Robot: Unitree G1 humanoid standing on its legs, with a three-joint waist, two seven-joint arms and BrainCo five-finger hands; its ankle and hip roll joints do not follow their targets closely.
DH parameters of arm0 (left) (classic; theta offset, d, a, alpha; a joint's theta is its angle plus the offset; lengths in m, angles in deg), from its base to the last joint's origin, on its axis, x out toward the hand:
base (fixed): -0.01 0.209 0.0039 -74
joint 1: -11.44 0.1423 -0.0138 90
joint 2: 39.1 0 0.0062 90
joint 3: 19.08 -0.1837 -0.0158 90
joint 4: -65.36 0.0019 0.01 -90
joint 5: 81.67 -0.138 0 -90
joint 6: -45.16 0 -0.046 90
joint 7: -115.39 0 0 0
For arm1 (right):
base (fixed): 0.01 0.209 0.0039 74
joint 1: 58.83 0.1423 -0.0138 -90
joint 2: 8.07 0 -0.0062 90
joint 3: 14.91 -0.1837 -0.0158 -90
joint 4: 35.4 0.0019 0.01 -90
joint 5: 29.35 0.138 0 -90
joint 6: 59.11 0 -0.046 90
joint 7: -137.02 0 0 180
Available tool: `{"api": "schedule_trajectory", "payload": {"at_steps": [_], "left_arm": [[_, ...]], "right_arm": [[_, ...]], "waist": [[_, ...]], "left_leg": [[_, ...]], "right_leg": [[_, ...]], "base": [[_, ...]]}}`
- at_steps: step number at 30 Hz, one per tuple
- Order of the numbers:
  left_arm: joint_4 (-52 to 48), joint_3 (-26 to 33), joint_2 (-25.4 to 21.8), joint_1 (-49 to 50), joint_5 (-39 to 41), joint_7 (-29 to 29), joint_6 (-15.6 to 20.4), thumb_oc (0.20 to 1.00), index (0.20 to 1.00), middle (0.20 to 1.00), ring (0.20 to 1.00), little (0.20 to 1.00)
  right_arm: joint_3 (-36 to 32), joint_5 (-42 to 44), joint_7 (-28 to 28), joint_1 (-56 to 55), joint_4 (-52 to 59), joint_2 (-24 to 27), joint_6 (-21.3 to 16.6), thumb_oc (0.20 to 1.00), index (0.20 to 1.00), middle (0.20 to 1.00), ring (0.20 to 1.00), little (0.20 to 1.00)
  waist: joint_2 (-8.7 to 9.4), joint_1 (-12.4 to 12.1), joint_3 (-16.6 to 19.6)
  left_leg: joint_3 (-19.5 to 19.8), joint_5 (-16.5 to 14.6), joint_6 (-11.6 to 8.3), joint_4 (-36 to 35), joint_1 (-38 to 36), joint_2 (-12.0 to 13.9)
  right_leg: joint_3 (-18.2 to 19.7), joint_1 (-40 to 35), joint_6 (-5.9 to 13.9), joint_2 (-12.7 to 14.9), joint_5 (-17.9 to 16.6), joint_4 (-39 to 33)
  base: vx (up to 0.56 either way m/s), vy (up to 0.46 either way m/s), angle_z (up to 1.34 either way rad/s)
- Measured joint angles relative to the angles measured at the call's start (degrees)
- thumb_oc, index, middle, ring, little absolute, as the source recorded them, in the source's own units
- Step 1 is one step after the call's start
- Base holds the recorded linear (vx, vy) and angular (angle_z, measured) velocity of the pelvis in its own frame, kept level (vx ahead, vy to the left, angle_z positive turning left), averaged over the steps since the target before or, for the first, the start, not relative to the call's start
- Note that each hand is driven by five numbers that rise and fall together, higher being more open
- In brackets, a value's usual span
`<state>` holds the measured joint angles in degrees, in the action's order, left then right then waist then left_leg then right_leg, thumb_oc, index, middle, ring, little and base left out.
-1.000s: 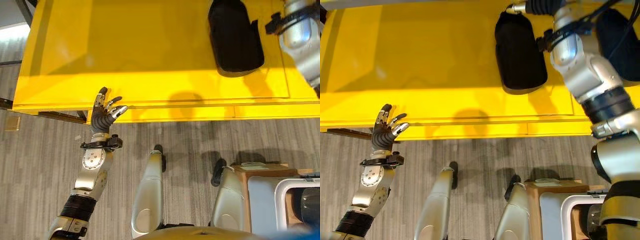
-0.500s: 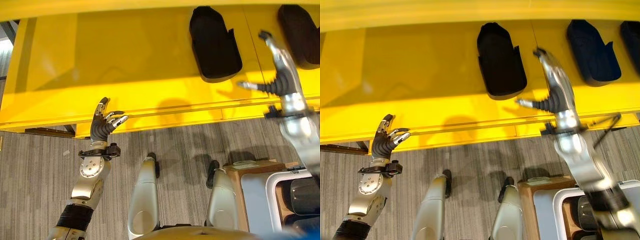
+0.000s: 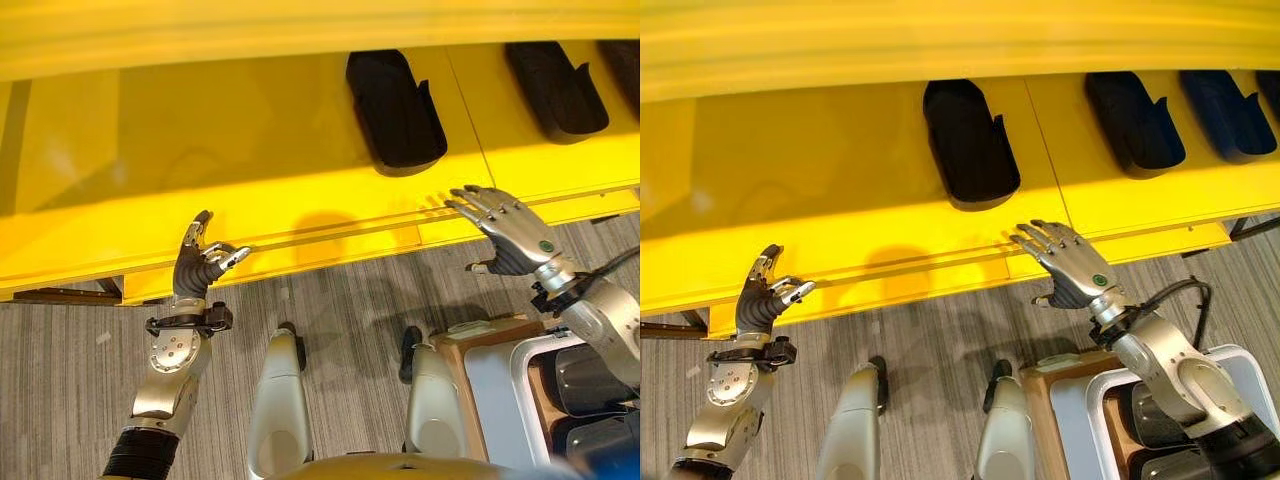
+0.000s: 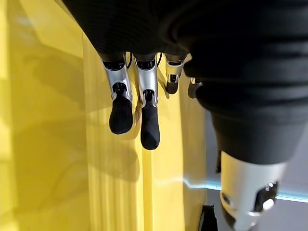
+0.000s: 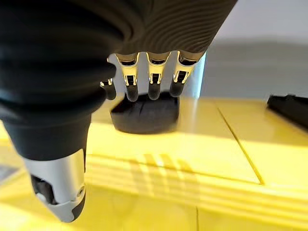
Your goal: Move parts from the plastic box to the shelf.
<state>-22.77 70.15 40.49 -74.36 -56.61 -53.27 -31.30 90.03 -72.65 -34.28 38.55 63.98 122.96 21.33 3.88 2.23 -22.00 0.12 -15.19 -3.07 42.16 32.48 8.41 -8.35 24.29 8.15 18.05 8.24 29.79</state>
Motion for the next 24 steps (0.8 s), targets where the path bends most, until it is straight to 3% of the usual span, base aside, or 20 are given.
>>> {"api": "schedule_trajectory", "payload": {"at_steps": [7,11,24], "left_arm": [[1.59,-1.38,0.18,-1.15,-0.3,0.17,-0.1,1.0,1.0,1.0,1.0,1.0],[2.47,-1.97,0.47,-1.53,-1.32,0.24,0.35,1.0,1.0,1.0,1.0,1.0],[3.87,-2.51,1.11,-2.92,-1.31,0.26,0.95,1.0,1.0,1.0,1.0,1.0]], "right_arm": [[15.16,-5.37,-2.11,12.66,-12.46,0.41,0.52,1.0,1.0,1.0,1.0,1.0],[16.67,-5.12,-0.97,16.13,-20.07,-5.15,1.99,1.0,1.0,1.0,1.0,1.0],[15.39,-3.85,1.7,17.23,-19.61,-6.61,3.59,1.0,1.0,1.0,1.0,1.0]], "waist": [[-0.09,-0.32,0.18],[-0.13,-0.95,0.24],[-0.98,-1.31,-0.17]], "left_leg": [[-1.06,-0.12,0.34,-0.72,-0.91,0.01],[-1.11,-0.08,0.27,-0.94,-1.58,-0.02],[-1.02,-0.15,0.47,-1.12,-1.37,-0.13]], "right_leg": [[0.64,-0.73,0.02,0.11,-0.43,-1.34],[0.85,-1.03,0.01,0.04,-0.43,-1.24],[1.05,-0.59,-0.01,0.11,-0.37,-0.96]], "base": [[0.01,0.005,-0.03],[0.01,-0.001,-0.03],[0.0,0.0,0.0]]}}
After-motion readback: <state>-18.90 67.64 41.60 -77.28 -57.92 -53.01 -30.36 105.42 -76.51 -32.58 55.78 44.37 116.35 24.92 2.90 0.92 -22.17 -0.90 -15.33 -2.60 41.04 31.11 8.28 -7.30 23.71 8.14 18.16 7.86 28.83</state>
